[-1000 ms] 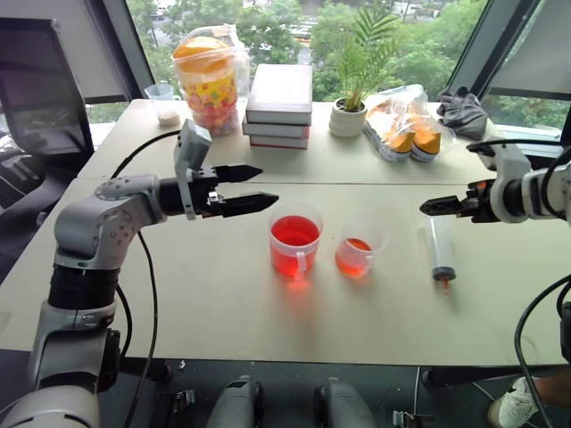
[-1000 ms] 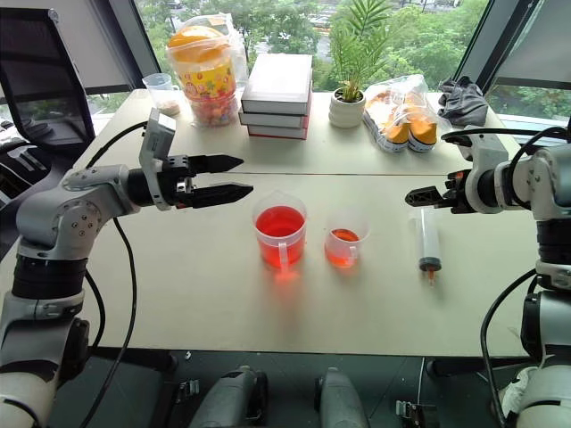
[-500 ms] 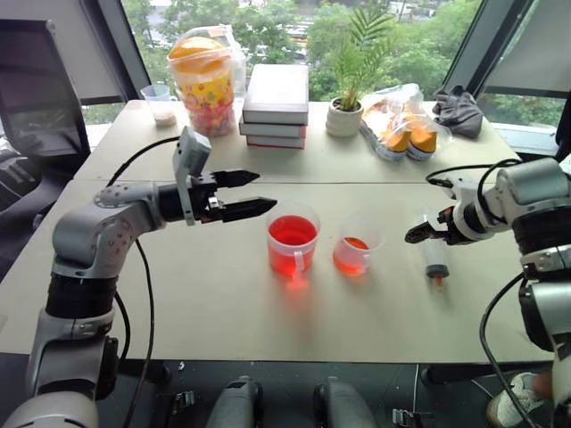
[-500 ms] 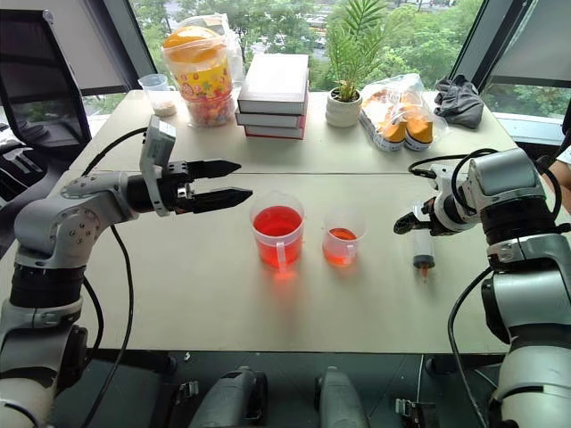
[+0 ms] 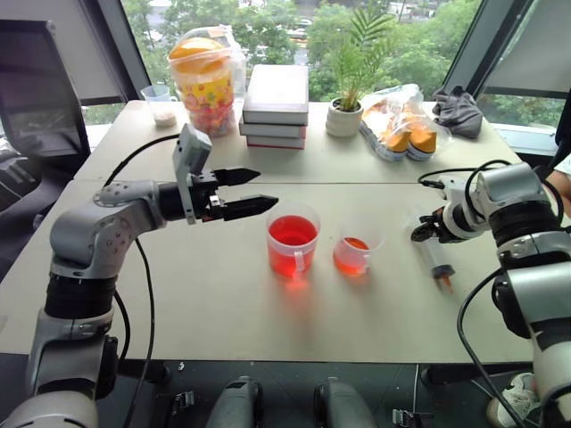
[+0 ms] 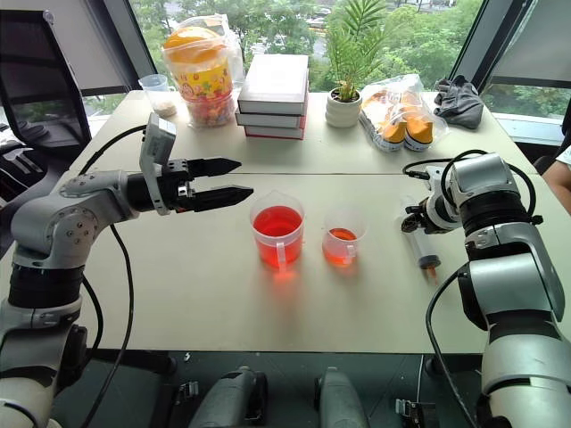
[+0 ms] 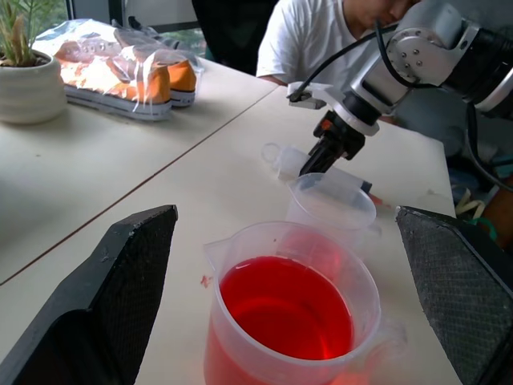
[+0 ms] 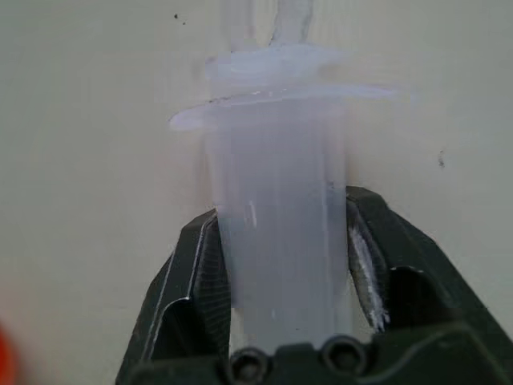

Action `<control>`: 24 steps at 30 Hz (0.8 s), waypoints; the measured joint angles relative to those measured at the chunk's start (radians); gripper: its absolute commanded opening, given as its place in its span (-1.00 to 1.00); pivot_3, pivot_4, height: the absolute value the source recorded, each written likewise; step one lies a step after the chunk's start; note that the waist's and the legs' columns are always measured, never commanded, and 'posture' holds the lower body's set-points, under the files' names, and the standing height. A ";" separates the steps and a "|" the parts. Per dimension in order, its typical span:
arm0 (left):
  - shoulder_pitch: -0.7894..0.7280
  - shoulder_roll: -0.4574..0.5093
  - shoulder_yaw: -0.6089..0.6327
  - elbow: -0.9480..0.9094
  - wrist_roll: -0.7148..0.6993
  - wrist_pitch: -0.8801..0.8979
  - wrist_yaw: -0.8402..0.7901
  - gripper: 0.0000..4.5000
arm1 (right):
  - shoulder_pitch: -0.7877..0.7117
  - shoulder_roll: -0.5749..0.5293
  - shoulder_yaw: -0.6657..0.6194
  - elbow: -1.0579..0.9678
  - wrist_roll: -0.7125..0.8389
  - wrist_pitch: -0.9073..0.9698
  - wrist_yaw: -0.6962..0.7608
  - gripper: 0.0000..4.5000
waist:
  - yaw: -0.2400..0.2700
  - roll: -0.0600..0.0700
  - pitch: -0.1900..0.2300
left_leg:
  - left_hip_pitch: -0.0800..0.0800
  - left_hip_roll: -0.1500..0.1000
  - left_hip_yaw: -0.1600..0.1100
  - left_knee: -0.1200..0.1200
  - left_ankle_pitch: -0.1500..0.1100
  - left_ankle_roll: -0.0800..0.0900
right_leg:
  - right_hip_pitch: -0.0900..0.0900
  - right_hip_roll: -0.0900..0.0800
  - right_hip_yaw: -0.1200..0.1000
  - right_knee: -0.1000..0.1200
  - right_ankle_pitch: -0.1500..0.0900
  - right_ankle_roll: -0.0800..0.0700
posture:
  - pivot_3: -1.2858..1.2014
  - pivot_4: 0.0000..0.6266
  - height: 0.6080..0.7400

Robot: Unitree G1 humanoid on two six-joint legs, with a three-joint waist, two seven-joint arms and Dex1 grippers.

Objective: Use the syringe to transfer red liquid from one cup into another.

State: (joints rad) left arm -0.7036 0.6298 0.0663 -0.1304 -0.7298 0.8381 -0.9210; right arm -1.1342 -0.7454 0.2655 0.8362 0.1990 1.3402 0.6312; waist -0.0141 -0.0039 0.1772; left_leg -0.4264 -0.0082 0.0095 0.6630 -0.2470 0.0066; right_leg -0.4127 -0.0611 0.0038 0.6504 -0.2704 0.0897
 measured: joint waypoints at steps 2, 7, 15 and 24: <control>-0.004 0.000 -0.001 0.003 0.001 -0.001 0.000 1.00 | 0.001 0.000 0.001 -0.008 -0.006 0.007 0.015 -0.39 | 0.000 0.000 0.000 | 0.000 0.000 0.000 0.000 0.000 0.000 | 0.000 0.000 0.000 0.000 0.000 0.000 | 0.03 -0.52 1.00; -0.018 0.000 -0.001 0.005 0.001 -0.001 -0.003 1.00 | 0.007 -0.019 -0.015 -0.094 0.001 0.045 0.049 -0.39 | 0.000 0.000 0.000 | 0.000 0.000 0.000 0.000 0.000 0.000 | -0.001 0.000 0.001 0.001 0.000 0.000 | 0.03 -0.52 1.00; -0.075 0.008 -0.002 0.057 0.001 -0.001 -0.037 1.00 | -0.015 -0.019 -0.413 -0.545 0.126 -0.039 0.007 -0.39 | 0.000 0.001 0.000 | -0.001 0.001 0.001 -0.001 0.000 0.000 | -0.002 0.000 0.001 0.001 0.000 0.000 | 0.03 -0.52 1.00; -0.169 0.000 -0.002 0.135 -0.007 0.007 -0.079 1.00 | 0.061 0.307 -0.634 -1.026 0.411 -0.127 -0.028 -0.39 | 0.004 0.000 0.000 | 0.000 0.001 0.000 0.000 0.000 0.000 | -0.001 0.000 0.001 0.002 0.000 0.000 | 0.03 -0.52 1.00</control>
State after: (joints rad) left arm -0.8729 0.6299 0.0642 0.0049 -0.7366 0.8452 -1.0000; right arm -1.0730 -0.4387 -0.3686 -0.1896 0.6096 1.2128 0.6031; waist -0.0101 -0.0037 0.1773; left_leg -0.4268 -0.0075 0.0092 0.6628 -0.2470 0.0066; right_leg -0.4137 -0.0615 0.0053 0.6522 -0.2704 0.0900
